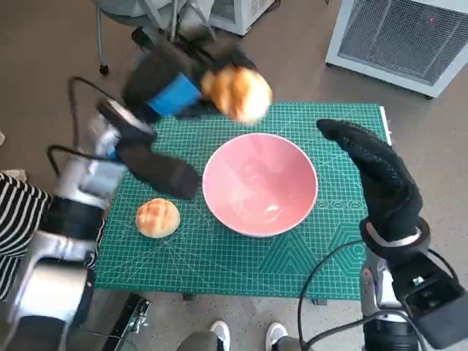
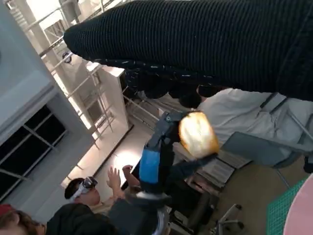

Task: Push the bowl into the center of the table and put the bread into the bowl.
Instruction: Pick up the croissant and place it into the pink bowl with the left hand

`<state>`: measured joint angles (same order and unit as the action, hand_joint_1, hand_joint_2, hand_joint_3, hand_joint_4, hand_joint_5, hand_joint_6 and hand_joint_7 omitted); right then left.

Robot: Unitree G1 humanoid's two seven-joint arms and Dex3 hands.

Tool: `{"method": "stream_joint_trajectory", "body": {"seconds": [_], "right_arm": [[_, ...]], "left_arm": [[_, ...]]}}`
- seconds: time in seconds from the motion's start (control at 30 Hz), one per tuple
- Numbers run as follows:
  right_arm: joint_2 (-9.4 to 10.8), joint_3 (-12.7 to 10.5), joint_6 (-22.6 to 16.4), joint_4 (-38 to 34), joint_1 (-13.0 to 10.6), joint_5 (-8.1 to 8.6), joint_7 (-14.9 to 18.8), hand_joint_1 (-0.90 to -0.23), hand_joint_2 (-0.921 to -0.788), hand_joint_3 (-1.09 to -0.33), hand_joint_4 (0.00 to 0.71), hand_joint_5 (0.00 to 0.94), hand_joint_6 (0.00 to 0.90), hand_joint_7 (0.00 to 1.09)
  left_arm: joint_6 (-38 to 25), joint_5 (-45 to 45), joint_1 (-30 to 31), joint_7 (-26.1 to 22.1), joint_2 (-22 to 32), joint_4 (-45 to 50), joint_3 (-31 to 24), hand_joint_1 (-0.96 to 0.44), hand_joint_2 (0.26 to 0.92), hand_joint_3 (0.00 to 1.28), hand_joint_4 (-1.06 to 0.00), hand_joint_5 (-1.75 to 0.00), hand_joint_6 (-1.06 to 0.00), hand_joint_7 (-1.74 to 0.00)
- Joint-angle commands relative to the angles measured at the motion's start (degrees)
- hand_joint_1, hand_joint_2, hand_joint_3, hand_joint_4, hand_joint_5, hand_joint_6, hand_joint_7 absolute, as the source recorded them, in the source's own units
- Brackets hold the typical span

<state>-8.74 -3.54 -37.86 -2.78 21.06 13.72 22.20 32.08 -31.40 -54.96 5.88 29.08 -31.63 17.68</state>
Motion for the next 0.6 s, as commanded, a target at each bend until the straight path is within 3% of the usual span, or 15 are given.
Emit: {"method": "stream_joint_trajectory", "body": {"seconds": [0.03, 0.23, 0.47, 0.5, 0.53, 0.6], "right_arm": [[0.0, 0.0, 0.6, -0.2, -1.6, 0.41, 0.0, -0.684, -0.921, -0.703, 0.125, 0.001, 0.0, 0.46], [-0.2, -0.2, 0.7, 0.1, -2.0, 0.31, -0.2, -0.688, -0.921, -0.701, 0.125, 0.001, 0.001, 0.45], [-0.1, -0.3, 0.8, 0.2, -2.1, 0.29, -0.2, -0.691, -0.921, -0.701, 0.126, 0.001, 0.001, 0.45], [-0.1, -0.3, 1.0, 0.5, -2.3, 0.16, -0.4, -0.691, -0.921, -0.701, 0.126, 0.001, 0.001, 0.45], [-0.2, -0.4, 1.2, 0.9, -2.5, 0.1, -0.6, -0.698, -0.921, -0.701, 0.128, 0.002, 0.001, 0.45], [-0.2, -0.6, 1.5, 1.4, -2.9, 0.08, -0.8, -0.705, -0.921, -0.7, 0.13, 0.003, 0.001, 0.45]], "left_arm": [[2.3, -3.1, 0.8, -0.9, -0.9, -0.5, 2.4, 0.0, 0.917, 0.01, -0.79, -1.02, -0.66, -1.16], [4.9, -7.2, -0.3, -0.3, -2.8, -4.8, 5.8, 0.0, 0.92, 0.03, -0.78, -1.03, -0.63, -1.19], [5.9, -8.0, -0.8, 0.2, -3.3, -6.4, 5.9, 0.0, 0.92, 0.04, -0.76, -1.06, -0.61, -1.2], [4.4, -5.8, -0.6, -5.7, -4.2, -7.4, 6.5, 0.0, 0.92, 0.04, -0.76, -1.06, -0.61, -1.2], [2.3, -3.9, -0.5, -11.6, -4.7, -8.1, 7.1, -0.09, 0.835, 0.03, -0.57, -0.74, -0.49, -0.88], [-0.5, -1.9, -0.5, -19.3, -5.0, -8.6, 7.8, -0.16, 0.802, 0.02, -0.38, -0.39, -0.37, -0.5]]}}
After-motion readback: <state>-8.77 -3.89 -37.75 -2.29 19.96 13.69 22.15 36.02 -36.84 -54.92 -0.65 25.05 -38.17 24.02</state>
